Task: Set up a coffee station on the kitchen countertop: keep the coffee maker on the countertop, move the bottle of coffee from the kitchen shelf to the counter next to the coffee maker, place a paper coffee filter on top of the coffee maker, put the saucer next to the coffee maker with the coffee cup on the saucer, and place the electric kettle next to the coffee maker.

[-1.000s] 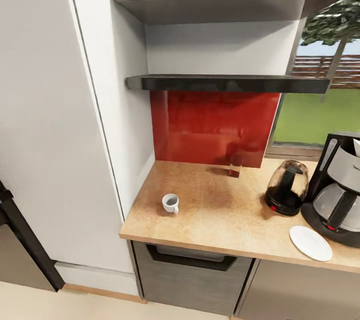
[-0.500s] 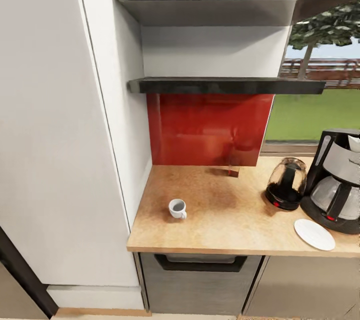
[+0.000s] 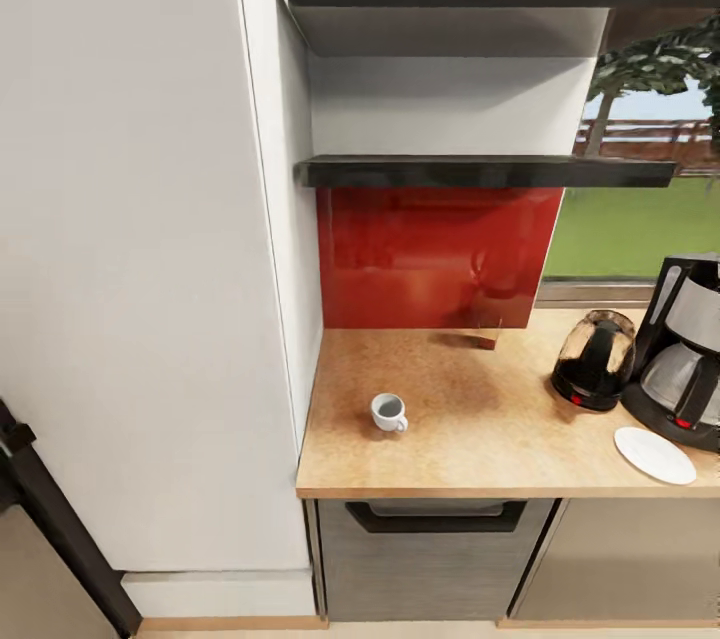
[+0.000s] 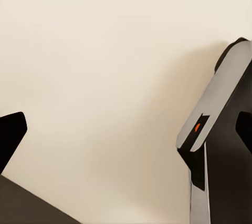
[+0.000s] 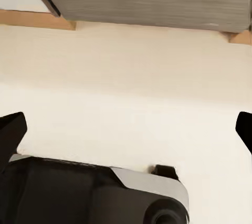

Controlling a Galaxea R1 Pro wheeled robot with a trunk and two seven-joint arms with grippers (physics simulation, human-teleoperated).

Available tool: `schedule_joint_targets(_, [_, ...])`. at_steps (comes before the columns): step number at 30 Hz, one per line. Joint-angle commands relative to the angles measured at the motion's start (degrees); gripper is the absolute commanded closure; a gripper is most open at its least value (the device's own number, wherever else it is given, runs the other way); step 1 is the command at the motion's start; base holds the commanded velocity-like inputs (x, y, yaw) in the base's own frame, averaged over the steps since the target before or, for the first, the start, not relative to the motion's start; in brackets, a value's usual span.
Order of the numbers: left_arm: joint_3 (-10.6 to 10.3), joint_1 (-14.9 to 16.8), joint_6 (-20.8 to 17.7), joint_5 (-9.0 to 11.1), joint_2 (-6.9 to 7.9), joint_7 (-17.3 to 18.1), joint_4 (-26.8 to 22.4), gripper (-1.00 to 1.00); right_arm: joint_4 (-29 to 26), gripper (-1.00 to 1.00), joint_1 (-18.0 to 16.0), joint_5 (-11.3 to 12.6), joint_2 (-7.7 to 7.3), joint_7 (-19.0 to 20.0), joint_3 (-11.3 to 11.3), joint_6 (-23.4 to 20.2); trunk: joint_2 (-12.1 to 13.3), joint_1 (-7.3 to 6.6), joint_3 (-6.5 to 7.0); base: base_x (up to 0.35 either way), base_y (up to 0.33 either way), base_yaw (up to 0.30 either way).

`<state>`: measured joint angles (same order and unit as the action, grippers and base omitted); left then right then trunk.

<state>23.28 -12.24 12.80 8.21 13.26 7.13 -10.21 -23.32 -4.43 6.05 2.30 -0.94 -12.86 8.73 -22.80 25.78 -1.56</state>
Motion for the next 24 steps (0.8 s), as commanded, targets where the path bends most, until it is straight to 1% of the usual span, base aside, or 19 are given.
schedule_joint_targets(1, [0.1, 0.0, 0.0, 0.6, 0.00, 0.4, -0.1, -1.00, -2.0, -1.00, -0.1, 0.6, 0.00, -0.1, -0.4, 0.8, -0.1, 0.01, -0.12, -0.269, 0.037, 0.000])
schedule_joint_targets(3, [0.1, 0.0, 0.0, 0.6, 0.00, 0.4, -0.1, -1.00, -5.9, -1.00, -0.1, 0.7, 0.10, -0.1, -0.5, 2.3, -0.1, 0.01, -0.12, -0.168, 0.019, 0.000])
schedule_joint_targets(4, [0.1, 0.0, 0.1, 0.7, 0.01, 0.4, -0.1, -1.00, -8.8, -1.00, -0.1, 0.7, 0.48, -0.1, -0.5, 3.5, -0.1, 0.01, -0.12, -0.067, 0.008, 0.000])
schedule_joint_targets(7, [0.2, 0.0, 0.1, 0.7, -0.11, 0.4, -0.2, -1.00, -14.7, -1.00, -0.1, 0.8, 1.92, -0.1, -0.5, 4.9, -0.1, 0.01, -0.12, -0.029, 0.003, 0.000])
schedule_joint_targets(8, [0.2, 0.0, 0.1, 0.7, -0.20, 0.4, -0.2, -1.00, -18.8, -1.00, -0.1, 0.8, 2.72, -0.1, -0.5, 5.2, -0.1, 0.01, -0.12, -0.007, 0.001, 0.000])
schedule_joint_targets(9, [0.2, 0.0, 0.1, 0.7, -0.24, 0.4, -0.2, -1.00, -23.5, -1.00, -0.1, 0.8, 3.93, -0.1, -0.5, 5.4, -0.1, 0.01, -0.12, -0.002, 0.000, 0.000])
schedule_joint_targets(11, [0.2, 0.0, 0.1, 0.7, -0.24, 0.4, -0.2, -1.00, -26.4, -1.00, -0.1, 0.7, 4.78, -0.2, -0.5, 5.4, -0.1, 0.01, -0.12, -0.001, 0.000, 0.000])
schedule_joint_targets(13, [0.2, 0.0, 0.1, 0.7, -0.25, 0.4, -0.1, -1.00, -29.3, -1.00, -0.1, 0.8, 5.27, -0.2, -0.5, 5.4, -0.1, 0.01, -0.12, 0.000, 0.000, 0.000])
schedule_joint_targets(18, [0.2, 0.0, 0.1, 0.7, -0.41, 0.4, -0.1, -1.00, -36.2, -1.00, -0.6, 0.9, 5.48, -0.3, -0.4, 5.3, -0.1, 0.01, -0.12, 0.000, 0.000, 0.000])
schedule_joint_targets(20, [0.2, 0.0, 0.1, 0.7, -0.49, 0.5, -0.1, -1.00, -40.9, -1.00, -0.7, 0.9, 5.47, -0.3, -0.3, 5.3, -0.1, 0.01, -0.12, 0.000, 0.000, 0.000])
schedule_joint_targets(24, [0.2, 0.0, 0.1, 0.6, -0.58, 0.5, -0.1, -1.00, -45.6, -1.00, -0.7, 0.9, 5.46, -1.4, -0.2, 5.1, -0.1, 0.01, -0.12, 0.000, 0.000, 0.000])
